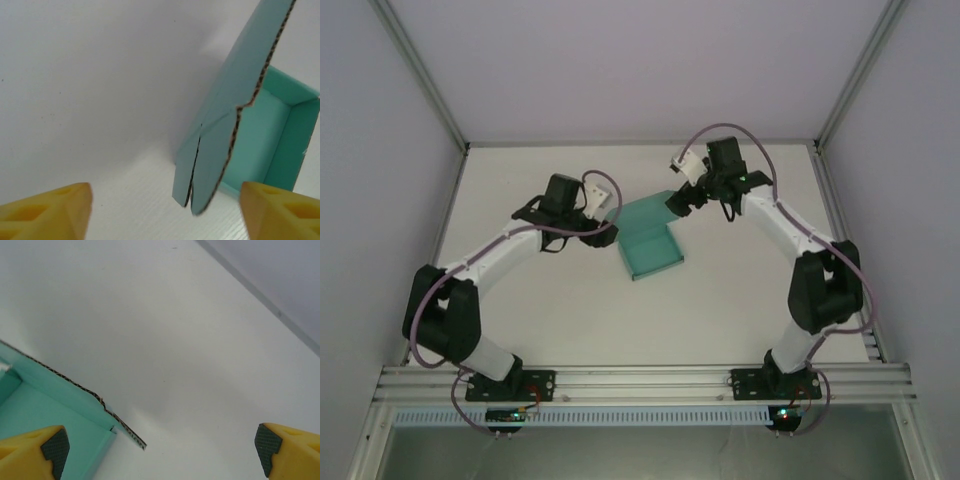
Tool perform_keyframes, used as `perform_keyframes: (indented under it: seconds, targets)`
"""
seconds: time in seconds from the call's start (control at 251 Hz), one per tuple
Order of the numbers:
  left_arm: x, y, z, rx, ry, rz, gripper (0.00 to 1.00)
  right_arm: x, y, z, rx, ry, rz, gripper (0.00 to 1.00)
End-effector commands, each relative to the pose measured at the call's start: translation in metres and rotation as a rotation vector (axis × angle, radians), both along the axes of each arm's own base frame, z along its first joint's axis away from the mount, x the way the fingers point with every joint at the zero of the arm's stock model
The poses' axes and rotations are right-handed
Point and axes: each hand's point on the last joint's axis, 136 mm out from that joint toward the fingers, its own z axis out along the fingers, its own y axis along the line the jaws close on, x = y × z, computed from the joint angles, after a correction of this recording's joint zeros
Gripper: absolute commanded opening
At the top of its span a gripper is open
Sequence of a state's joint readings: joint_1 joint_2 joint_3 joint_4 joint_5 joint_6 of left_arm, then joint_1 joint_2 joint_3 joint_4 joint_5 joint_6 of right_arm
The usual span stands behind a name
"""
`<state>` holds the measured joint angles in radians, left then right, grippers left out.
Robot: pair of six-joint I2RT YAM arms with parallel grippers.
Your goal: Assemble paper box
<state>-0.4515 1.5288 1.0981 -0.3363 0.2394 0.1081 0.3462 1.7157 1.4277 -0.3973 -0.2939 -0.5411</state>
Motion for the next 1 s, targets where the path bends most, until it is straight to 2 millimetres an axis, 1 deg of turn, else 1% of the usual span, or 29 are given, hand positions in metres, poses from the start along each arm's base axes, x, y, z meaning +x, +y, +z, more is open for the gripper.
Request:
perform_keyframes:
  seconds: [0.0, 0.044, 0.056, 0.084, 0.136, 0.216, 0.267, 0.327, 0.379, 0.483, 0.559, 0.734, 0.79, 0.854, 0.906, 0.958, 0.994]
  targets:
    - [0.008, 0.0, 0.002, 0.057, -0.009, -0.025, 0.65, -0.026, 0.015, -0.036, -0.116, 0.063, 0.313, 0.97]
    - [0.01, -0.001, -0.001, 0.069, 0.0, -0.034, 0.59, -0.018, 0.017, -0.039, -0.119, 0.07, 0.317, 0.94]
    - [0.011, -0.002, -0.002, 0.074, 0.002, -0.037, 0.57, -0.02, 0.017, -0.041, -0.122, 0.091, 0.32, 0.93]
    - [0.012, -0.002, -0.003, 0.08, 0.008, -0.041, 0.54, -0.019, 0.017, -0.043, -0.123, 0.11, 0.323, 0.9]
    - [0.015, -0.004, -0.005, 0.092, 0.016, -0.044, 0.47, -0.017, 0.018, -0.044, -0.124, 0.141, 0.329, 0.84]
    - [0.019, -0.005, -0.008, 0.104, 0.023, -0.047, 0.37, -0.02, 0.019, -0.048, -0.125, 0.187, 0.354, 0.8]
    - [0.02, -0.006, -0.011, 0.111, 0.029, -0.051, 0.29, -0.019, 0.019, -0.051, -0.127, 0.194, 0.357, 0.71]
    - [0.023, -0.007, -0.01, 0.115, 0.018, -0.055, 0.23, -0.019, 0.02, -0.056, -0.131, 0.201, 0.358, 0.61]
    - [0.024, -0.007, -0.01, 0.119, 0.018, -0.053, 0.17, -0.017, 0.017, -0.059, -0.153, 0.203, 0.348, 0.49]
    - [0.026, -0.009, -0.007, 0.113, 0.009, -0.051, 0.15, -0.021, 0.016, -0.063, -0.169, 0.222, 0.344, 0.37]
    - [0.027, -0.013, -0.004, 0.099, 0.001, -0.063, 0.15, -0.022, 0.012, -0.065, -0.191, 0.219, 0.333, 0.35]
    - [0.025, -0.02, -0.006, 0.095, -0.002, -0.101, 0.16, -0.028, 0.003, -0.067, -0.243, 0.223, 0.307, 0.35]
    - [0.026, -0.022, -0.007, 0.095, -0.001, -0.103, 0.16, -0.028, 0.003, -0.068, -0.249, 0.223, 0.304, 0.31]
    - [0.029, -0.023, -0.008, 0.098, 0.004, -0.096, 0.16, -0.027, 0.001, -0.069, -0.26, 0.225, 0.291, 0.23]
    - [0.031, -0.024, -0.007, 0.096, 0.004, -0.094, 0.16, -0.029, 0.002, -0.071, -0.269, 0.231, 0.293, 0.2]
    - [0.032, -0.026, -0.007, 0.089, 0.001, -0.102, 0.16, -0.031, 0.004, -0.073, -0.275, 0.232, 0.298, 0.15]
    - [0.032, -0.027, -0.008, 0.085, 0.002, -0.106, 0.16, -0.032, 0.006, -0.072, -0.278, 0.226, 0.3, 0.14]
